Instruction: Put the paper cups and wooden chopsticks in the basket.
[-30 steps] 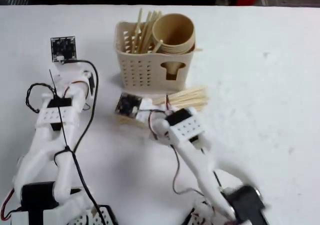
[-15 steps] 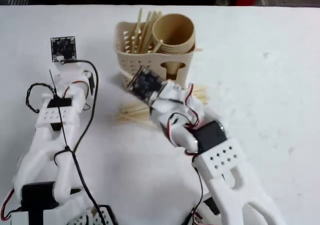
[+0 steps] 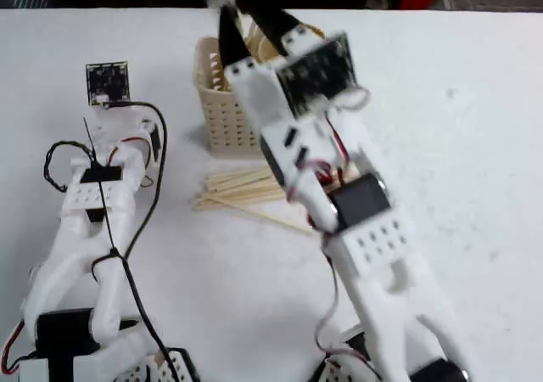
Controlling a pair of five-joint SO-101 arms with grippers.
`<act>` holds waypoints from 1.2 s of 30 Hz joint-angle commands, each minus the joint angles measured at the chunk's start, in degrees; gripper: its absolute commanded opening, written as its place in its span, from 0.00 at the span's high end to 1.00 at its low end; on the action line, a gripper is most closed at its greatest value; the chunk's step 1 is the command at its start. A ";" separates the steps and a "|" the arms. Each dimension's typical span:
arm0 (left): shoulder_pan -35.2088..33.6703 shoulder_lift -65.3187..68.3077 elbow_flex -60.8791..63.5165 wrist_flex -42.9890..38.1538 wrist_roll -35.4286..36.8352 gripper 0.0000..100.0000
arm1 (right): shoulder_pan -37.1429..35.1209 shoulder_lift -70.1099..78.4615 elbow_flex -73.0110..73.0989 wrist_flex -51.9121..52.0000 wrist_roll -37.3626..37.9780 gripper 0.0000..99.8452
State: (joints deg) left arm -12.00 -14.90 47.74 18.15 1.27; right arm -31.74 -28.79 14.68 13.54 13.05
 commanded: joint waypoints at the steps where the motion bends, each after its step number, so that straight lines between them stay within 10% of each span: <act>1: 0.57 -1.98 -0.53 -1.67 -0.62 0.90 | 0.31 7.43 -7.30 -3.47 -0.97 0.98; 28: 0.57 -1.98 -0.53 -1.67 -0.62 0.90 | 1.19 21.05 -11.08 -3.21 -1.05 0.90; 36: 0.48 -1.98 -0.53 -1.67 -0.62 0.90 | 1.19 10.24 -5.36 24.66 -0.53 0.96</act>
State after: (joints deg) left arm -12.00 -14.90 47.74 18.15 1.27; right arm -31.12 -10.59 7.82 25.67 12.44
